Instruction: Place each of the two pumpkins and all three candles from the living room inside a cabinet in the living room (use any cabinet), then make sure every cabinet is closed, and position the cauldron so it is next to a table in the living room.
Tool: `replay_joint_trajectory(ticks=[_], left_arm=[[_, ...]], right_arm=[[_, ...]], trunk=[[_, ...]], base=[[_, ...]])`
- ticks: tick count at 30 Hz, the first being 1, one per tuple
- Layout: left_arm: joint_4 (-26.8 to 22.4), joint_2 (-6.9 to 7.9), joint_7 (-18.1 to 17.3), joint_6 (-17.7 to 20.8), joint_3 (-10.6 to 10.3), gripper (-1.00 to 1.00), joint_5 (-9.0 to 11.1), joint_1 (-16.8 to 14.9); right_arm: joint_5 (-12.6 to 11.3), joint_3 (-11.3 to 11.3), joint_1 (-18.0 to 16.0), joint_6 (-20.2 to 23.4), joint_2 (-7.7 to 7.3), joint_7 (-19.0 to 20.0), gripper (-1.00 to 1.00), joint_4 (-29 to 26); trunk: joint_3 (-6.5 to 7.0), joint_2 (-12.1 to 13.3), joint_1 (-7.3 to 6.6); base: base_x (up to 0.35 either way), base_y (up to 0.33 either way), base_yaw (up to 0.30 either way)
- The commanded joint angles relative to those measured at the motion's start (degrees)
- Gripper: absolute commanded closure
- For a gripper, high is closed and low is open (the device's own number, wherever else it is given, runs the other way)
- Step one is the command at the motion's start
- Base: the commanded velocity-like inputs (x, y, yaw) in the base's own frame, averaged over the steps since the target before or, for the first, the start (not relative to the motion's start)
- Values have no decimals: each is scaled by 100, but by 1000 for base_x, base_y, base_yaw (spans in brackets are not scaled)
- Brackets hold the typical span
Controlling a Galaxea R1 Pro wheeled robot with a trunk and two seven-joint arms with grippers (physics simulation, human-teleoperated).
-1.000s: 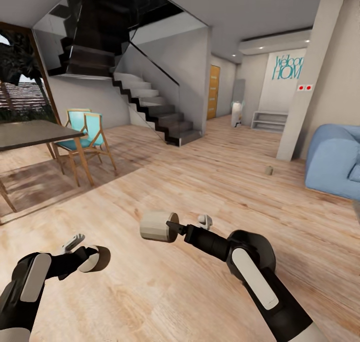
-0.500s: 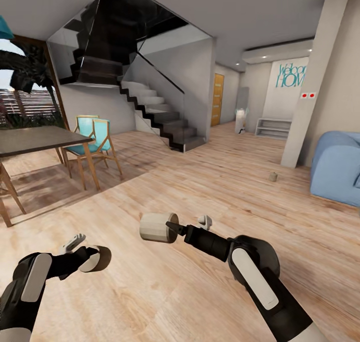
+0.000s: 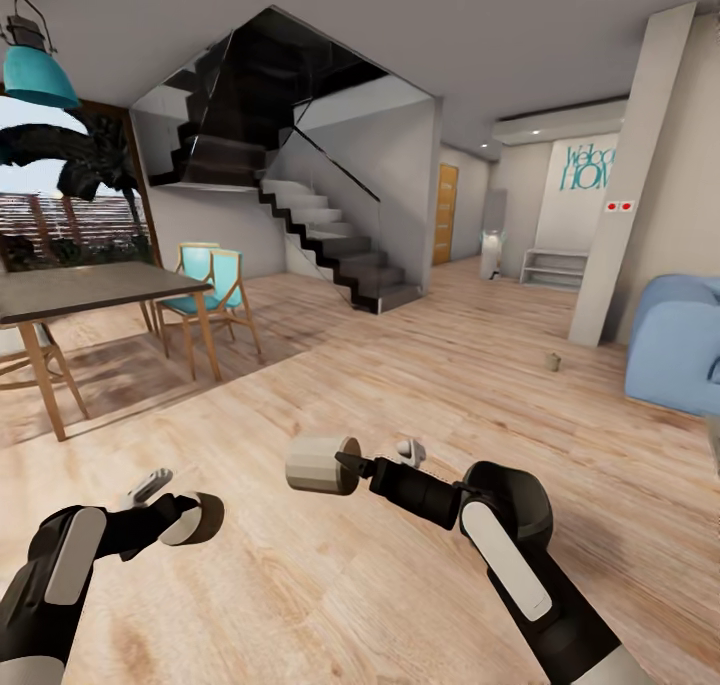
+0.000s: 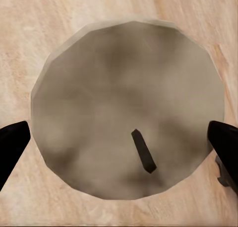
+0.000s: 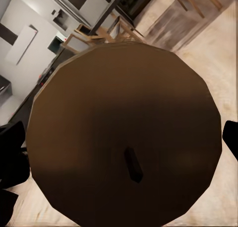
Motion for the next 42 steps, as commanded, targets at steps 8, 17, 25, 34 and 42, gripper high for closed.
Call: replay_joint_trajectory(ticks=[8, 17, 25, 34, 42], left_arm=[[-9, 1, 54, 19, 0, 100, 73, -4], [-11, 42, 63, 19, 18, 100, 316, -4], [-9, 36, 63, 19, 8, 100, 330, -4], [-2, 28, 63, 19, -1, 100, 333, -4], [-1, 6, 63, 19, -9, 100, 328, -4]], right_arm=[[-43, -5, -5, 48, -7, -1, 100, 58], [-104, -6, -5, 88, -7, -1, 100, 72], [-111, -7, -5, 93, -3, 1, 100, 76], [-97, -7, -5, 85, -1, -1, 100, 79], [-62, -7, -5, 84, -3, -1, 100, 75]], trunk=[[-31, 6, -13], [-38, 166, -101], [35, 487, -276], [117, 848, -474], [191, 1169, -650]], base=[[-82, 0, 77], [-1, 0, 99], [0, 0, 130], [0, 0, 147], [0, 0, 148]])
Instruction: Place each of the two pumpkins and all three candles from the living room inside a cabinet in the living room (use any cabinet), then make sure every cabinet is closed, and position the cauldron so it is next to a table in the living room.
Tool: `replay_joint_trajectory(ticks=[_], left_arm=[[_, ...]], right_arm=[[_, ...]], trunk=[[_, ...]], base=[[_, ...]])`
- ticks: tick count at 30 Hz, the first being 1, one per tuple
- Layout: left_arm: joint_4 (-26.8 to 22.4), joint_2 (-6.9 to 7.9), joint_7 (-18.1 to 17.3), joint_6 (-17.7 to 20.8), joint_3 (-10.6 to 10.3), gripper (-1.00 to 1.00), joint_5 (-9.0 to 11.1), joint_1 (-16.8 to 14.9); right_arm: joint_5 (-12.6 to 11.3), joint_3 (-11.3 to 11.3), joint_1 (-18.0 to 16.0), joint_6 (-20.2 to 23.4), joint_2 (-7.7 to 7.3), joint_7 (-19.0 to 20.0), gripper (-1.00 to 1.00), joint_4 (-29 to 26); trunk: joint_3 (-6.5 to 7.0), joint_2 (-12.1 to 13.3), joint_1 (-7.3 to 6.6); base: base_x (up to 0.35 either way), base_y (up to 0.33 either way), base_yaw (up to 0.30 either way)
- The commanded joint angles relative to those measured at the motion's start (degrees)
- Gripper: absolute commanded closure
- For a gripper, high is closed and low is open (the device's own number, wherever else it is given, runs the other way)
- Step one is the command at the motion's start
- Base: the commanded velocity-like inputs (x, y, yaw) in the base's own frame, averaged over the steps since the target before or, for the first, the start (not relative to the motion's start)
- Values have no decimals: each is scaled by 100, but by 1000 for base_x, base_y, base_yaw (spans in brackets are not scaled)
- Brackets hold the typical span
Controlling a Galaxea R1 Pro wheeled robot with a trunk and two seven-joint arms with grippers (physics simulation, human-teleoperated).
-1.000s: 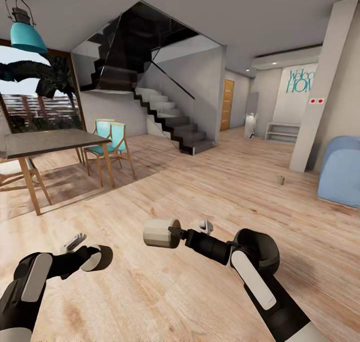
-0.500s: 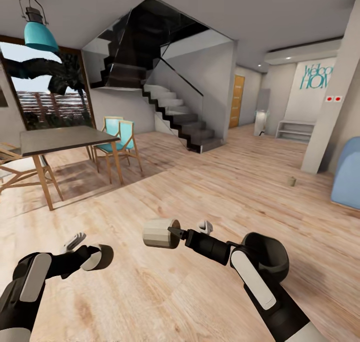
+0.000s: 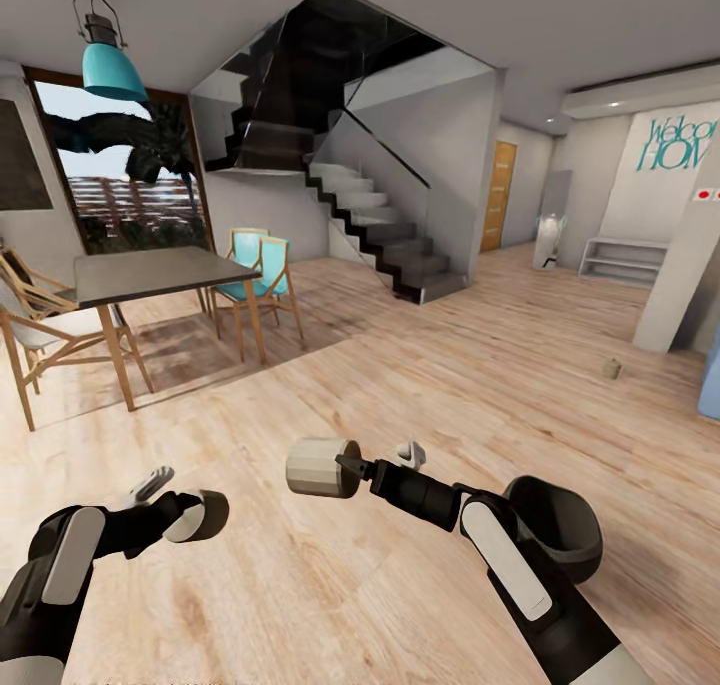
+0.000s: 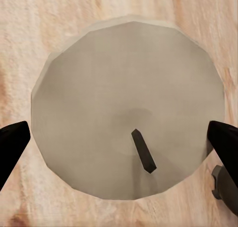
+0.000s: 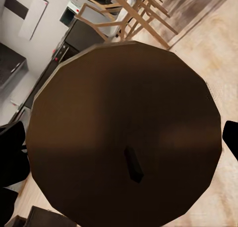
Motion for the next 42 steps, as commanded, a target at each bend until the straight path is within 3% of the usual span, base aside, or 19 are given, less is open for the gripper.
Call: replay_joint_trajectory(ticks=[1, 15, 26, 42], left_arm=[[-1, -3, 55, 21, 3, 100, 60, -4], [37, 12, 62, 11, 13, 100, 68, -4], [48, 2, 64, 5, 12, 100, 65, -4], [48, -24, 90, 4, -3, 100, 57, -4]], right_arm=[[-10, 4, -3, 13, -4, 8, 100, -4], [-5, -3, -3, -56, -6, 42, 100, -12], [-27, 4, -3, -92, -6, 87, 100, -57], [27, 4, -3, -89, -4, 66, 100, -56]], trunk=[[3, 39, -24], [136, 600, -331], [321, 1041, -573], [608, 1683, -924]], base=[[0, 0, 148], [-110, 0, 149], [-8, 0, 36], [0, 0, 272]])
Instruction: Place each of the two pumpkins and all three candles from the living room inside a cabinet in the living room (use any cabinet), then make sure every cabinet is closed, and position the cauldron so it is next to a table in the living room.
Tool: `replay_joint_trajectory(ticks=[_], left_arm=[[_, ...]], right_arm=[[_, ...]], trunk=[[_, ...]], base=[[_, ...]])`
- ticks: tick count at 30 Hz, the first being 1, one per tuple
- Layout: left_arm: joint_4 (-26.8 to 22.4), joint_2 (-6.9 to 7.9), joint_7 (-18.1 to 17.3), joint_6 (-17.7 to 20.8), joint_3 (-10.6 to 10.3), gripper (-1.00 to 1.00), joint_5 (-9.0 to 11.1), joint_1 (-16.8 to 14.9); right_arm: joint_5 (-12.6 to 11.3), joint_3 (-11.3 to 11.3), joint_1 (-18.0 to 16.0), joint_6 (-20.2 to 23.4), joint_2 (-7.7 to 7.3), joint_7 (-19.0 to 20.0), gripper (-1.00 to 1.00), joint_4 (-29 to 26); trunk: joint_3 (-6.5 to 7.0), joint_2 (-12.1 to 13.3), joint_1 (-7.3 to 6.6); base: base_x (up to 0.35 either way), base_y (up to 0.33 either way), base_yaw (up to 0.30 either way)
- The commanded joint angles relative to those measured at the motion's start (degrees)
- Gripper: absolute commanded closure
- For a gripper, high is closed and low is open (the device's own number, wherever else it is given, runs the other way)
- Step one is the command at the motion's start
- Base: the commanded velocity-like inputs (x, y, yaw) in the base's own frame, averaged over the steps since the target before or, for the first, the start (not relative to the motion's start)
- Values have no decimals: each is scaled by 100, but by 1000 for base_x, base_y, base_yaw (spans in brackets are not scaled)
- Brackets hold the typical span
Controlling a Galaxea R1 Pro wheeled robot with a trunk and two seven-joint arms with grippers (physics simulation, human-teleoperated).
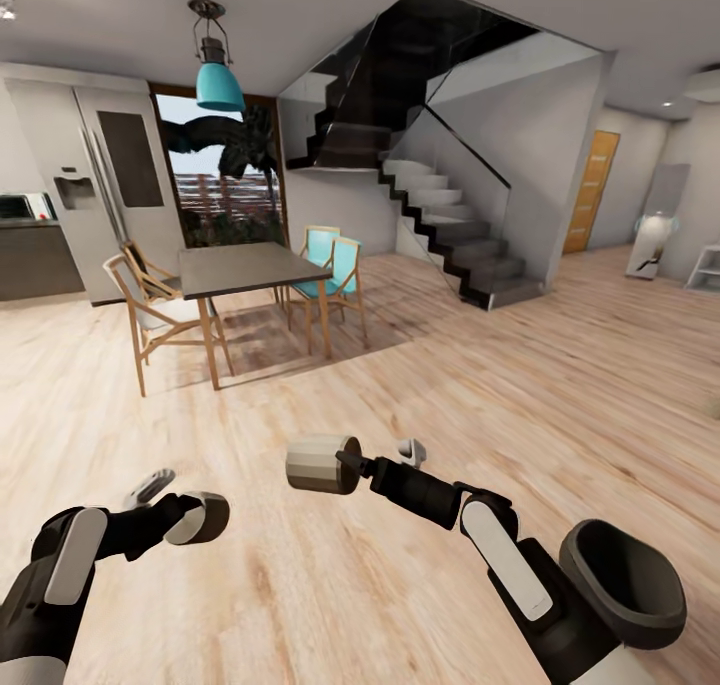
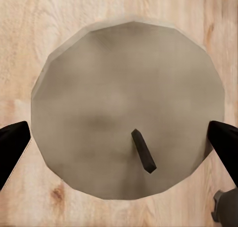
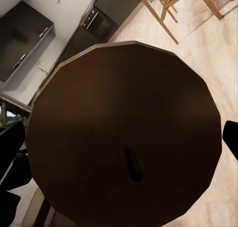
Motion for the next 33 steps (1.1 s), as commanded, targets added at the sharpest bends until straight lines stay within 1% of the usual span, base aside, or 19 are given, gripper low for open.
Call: replay_joint_trajectory(ticks=[1, 4, 12, 26, 33], left_arm=[[-4, -4, 56, 18, 2, 100, 71, -5], [-4, -7, 58, 18, 0, 100, 71, -5], [-4, -9, 62, 18, -5, 100, 73, -5], [-4, -9, 59, 18, -35, 100, 72, -5], [-4, -9, 60, 19, -35, 100, 73, -5]], right_arm=[[-39, 3, -4, 12, -4, 17, 100, -4], [-70, 3, -4, -2, -9, 44, 100, -12], [-80, 3, -4, -135, -8, 66, 100, 40], [-91, 3, -4, -151, -26, 59, 100, 40], [-85, 3, -4, -147, -17, 57, 100, 38]], trunk=[[13, 39, -23], [67, 159, -89], [210, 480, -265], [464, 1041, -573], [630, 1322, -726]], base=[[0, 0, 281], [0, 0, 113], [0, 0, 11], [0, 0, 3], [0, 0, 170]])
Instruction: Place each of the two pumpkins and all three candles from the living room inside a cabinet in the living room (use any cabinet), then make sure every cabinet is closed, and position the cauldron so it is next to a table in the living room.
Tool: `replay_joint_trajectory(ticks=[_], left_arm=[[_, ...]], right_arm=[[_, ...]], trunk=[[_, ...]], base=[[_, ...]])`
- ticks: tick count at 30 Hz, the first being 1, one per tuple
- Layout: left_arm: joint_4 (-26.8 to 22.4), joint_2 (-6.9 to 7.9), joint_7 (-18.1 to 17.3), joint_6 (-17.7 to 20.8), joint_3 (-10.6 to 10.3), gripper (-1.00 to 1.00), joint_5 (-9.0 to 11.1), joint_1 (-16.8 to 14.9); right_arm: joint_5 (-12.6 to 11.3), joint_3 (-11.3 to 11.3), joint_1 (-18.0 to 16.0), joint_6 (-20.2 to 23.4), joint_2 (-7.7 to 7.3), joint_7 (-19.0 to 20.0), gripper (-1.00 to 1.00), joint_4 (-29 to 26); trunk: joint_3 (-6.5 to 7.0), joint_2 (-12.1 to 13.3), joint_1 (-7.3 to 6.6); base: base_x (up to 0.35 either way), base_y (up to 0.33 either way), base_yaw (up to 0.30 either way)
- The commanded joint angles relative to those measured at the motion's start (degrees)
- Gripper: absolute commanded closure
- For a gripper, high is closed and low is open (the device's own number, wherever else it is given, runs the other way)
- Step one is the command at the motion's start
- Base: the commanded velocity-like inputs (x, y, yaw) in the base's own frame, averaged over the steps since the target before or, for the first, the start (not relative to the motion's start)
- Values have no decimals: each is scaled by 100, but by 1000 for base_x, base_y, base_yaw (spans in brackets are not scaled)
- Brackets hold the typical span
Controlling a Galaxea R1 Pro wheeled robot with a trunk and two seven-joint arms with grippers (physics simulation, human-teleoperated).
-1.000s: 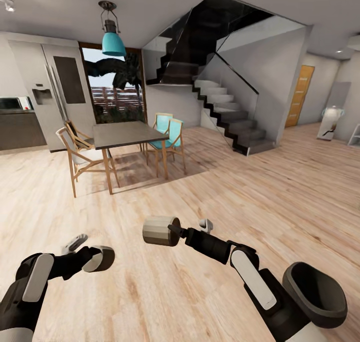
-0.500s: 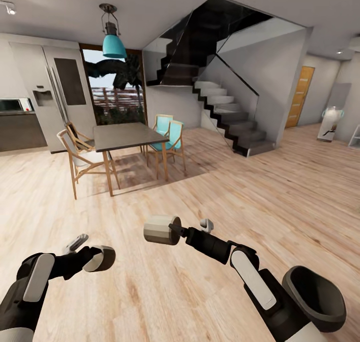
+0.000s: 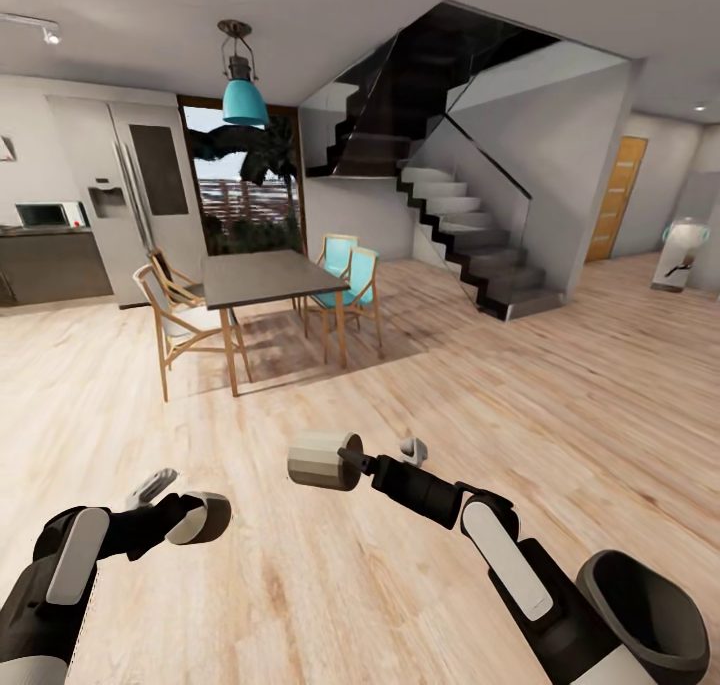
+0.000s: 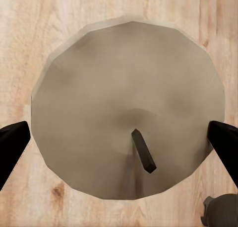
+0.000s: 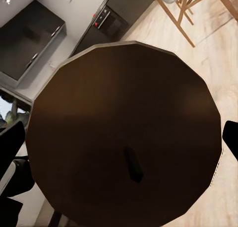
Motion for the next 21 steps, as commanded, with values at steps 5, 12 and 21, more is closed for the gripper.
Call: replay_joint_trajectory(ticks=[5, 12, 21], left_arm=[[-4, -7, 56, 21, 3, 100, 59, -4], [-4, -10, 58, 20, 3, 100, 56, -4], [-4, -10, 61, 20, -101, 100, 59, -4]], right_arm=[[-14, 4, -4, 14, 0, 4, 100, -2], [-14, 4, -4, 14, 0, 4, 100, -2], [-14, 4, -4, 14, 0, 4, 100, -2]], trunk=[[118, 199, -111], [291, 480, -265], [514, 841, -462]], base=[[0, 0, 203], [0, 0, 204], [0, 0, 204]])
